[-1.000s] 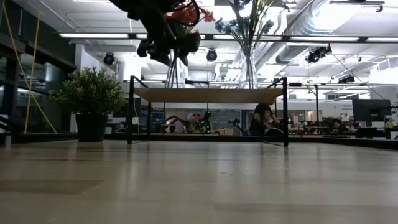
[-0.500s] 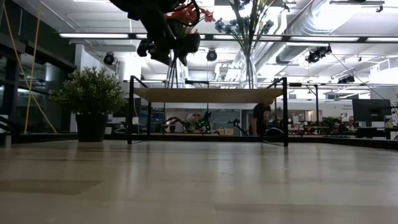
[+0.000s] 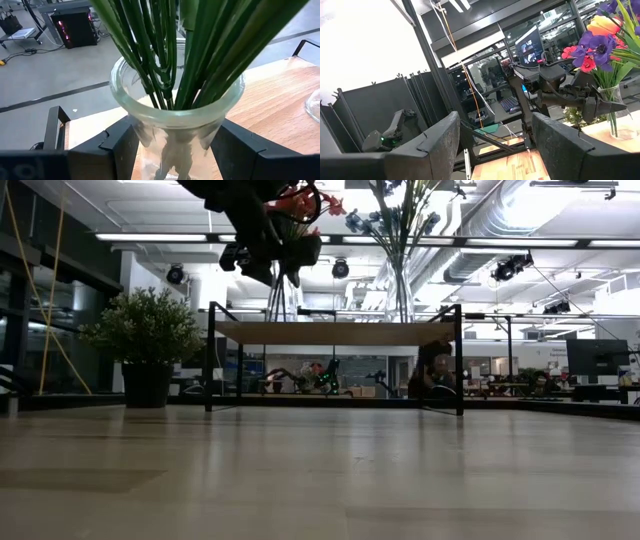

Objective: Pick and place flowers into a vace then onto a shelf
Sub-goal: Put the transparent vase with flowers on the shelf

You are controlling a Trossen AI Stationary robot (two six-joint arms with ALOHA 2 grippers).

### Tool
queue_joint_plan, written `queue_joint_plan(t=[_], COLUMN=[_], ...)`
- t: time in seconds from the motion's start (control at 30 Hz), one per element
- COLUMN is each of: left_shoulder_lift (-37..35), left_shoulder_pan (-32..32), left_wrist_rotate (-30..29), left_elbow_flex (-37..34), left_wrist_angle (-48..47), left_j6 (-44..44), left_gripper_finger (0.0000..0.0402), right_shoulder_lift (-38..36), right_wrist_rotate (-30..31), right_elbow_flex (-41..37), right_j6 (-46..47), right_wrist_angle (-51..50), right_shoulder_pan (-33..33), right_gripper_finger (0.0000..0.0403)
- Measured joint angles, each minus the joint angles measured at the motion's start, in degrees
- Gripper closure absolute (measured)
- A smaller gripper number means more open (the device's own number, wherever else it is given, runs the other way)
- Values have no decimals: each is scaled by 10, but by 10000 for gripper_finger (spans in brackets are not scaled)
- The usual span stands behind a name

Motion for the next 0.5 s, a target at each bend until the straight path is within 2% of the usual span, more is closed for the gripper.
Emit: queue_joint_plan(t=[0.37,0.5], left_shoulder_lift=[0,0], left_shoulder_pan=[0,0], left_wrist_rotate=[-1,-3], left_elbow_flex=[0,0], left_wrist_angle=[1,2], left_j6=[-1,-5], left_gripper_finger=[147,130], right_shoulder_lift=[0,0], right_wrist_rotate=[2,7], right_elbow_flex=[0,0], right_j6=[0,0], right_wrist_angle=[0,0], right_shoulder_pan=[0,0], right_gripper_finger=[167,167])
